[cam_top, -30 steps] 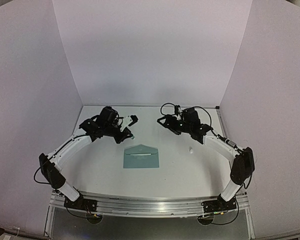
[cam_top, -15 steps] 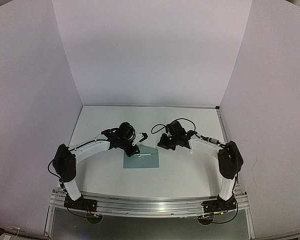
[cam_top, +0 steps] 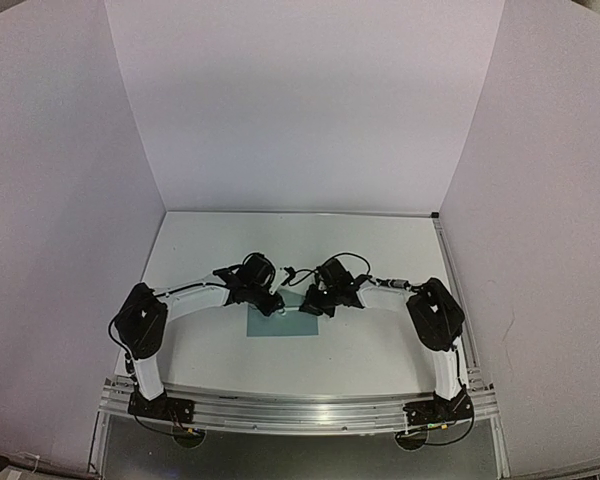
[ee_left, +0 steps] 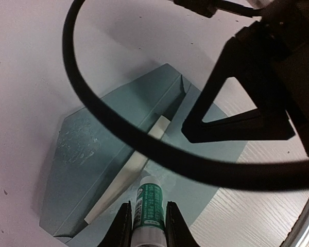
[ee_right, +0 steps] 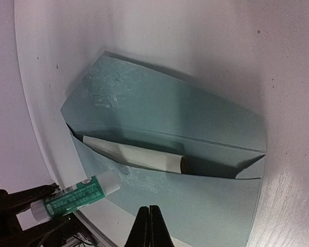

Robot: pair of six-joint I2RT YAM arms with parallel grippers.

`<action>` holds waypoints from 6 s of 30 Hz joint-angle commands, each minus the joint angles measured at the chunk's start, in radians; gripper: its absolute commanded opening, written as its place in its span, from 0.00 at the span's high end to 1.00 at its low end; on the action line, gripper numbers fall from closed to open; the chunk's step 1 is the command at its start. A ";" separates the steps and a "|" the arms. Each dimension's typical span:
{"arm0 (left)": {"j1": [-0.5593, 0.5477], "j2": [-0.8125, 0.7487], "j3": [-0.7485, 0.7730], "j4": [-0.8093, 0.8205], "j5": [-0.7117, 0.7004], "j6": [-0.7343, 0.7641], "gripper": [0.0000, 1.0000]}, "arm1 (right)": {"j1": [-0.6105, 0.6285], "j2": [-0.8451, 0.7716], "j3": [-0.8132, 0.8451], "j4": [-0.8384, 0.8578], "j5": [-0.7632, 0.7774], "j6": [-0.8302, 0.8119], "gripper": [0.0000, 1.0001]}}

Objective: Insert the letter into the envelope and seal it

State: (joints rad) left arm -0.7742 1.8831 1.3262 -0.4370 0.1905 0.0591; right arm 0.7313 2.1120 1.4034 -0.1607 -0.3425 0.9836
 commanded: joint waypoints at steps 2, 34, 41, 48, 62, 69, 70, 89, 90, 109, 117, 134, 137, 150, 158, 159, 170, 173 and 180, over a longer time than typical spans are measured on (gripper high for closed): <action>-0.010 0.031 0.043 0.062 -0.094 -0.068 1.00 | 0.029 0.001 -0.058 0.053 0.070 0.042 1.00; -0.105 0.114 0.090 0.012 -0.297 0.084 1.00 | 0.108 0.005 -0.160 0.083 0.214 0.071 1.00; -0.106 0.131 0.086 -0.146 -0.299 0.180 1.00 | 0.112 0.006 -0.163 0.039 0.232 0.063 1.00; -0.104 0.147 0.107 -0.280 -0.269 0.255 1.00 | 0.112 0.017 -0.143 0.005 0.234 0.042 1.00; -0.039 0.194 0.264 -0.519 -0.169 0.340 1.00 | 0.112 0.031 -0.127 -0.003 0.243 0.036 1.00; -0.037 0.186 0.239 -0.563 -0.228 0.510 1.00 | 0.111 0.032 -0.115 -0.013 0.250 0.032 1.00; -0.035 0.184 0.245 -0.577 -0.219 0.525 1.00 | 0.112 0.032 -0.115 -0.014 0.250 0.032 1.00; -0.009 0.196 0.444 -0.678 -0.074 0.570 1.00 | 0.112 0.042 -0.078 -0.025 0.243 0.026 1.00; -0.013 0.196 0.448 -0.665 -0.057 0.564 1.00 | 0.112 0.044 -0.075 -0.026 0.242 0.026 1.00; -0.044 0.277 0.431 -0.563 -0.146 0.549 1.00 | 0.111 0.049 -0.065 -0.029 0.237 0.026 1.00; -0.048 0.297 0.501 -0.750 -0.176 0.578 1.00 | 0.112 0.040 -0.074 -0.033 0.239 0.022 1.00; -0.048 0.272 0.413 -0.924 -0.181 0.634 1.00 | 0.111 0.046 -0.062 -0.039 0.245 0.020 1.00; -0.048 0.243 0.348 -0.893 -0.220 0.643 1.00 | 0.111 0.046 -0.061 -0.039 0.245 0.021 1.00; -0.048 0.169 0.378 -0.870 -0.141 0.600 1.00 | 0.111 0.050 -0.055 -0.042 0.241 0.018 1.00; -0.065 0.184 0.527 -0.781 -0.064 0.566 1.00 | 0.111 0.066 -0.031 -0.040 0.229 0.016 1.00; -0.069 0.188 0.515 -0.768 -0.062 0.565 1.00 | 0.112 0.067 -0.029 -0.040 0.227 0.016 1.00; -0.088 0.226 0.417 -0.651 -0.122 0.616 1.00 | 0.111 0.068 -0.025 -0.041 0.223 0.014 1.00; -0.092 0.229 0.378 -0.657 -0.106 0.605 1.00 | 0.111 0.066 -0.027 -0.042 0.224 0.013 1.00; -0.093 0.227 0.313 -0.702 -0.142 0.612 1.00 | 0.112 0.058 -0.038 -0.042 0.228 0.013 1.00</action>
State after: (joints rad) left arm -0.8571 2.1004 1.6879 -1.0532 0.0837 0.6555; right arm 0.8494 2.1418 1.3682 -0.1406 -0.1395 0.9974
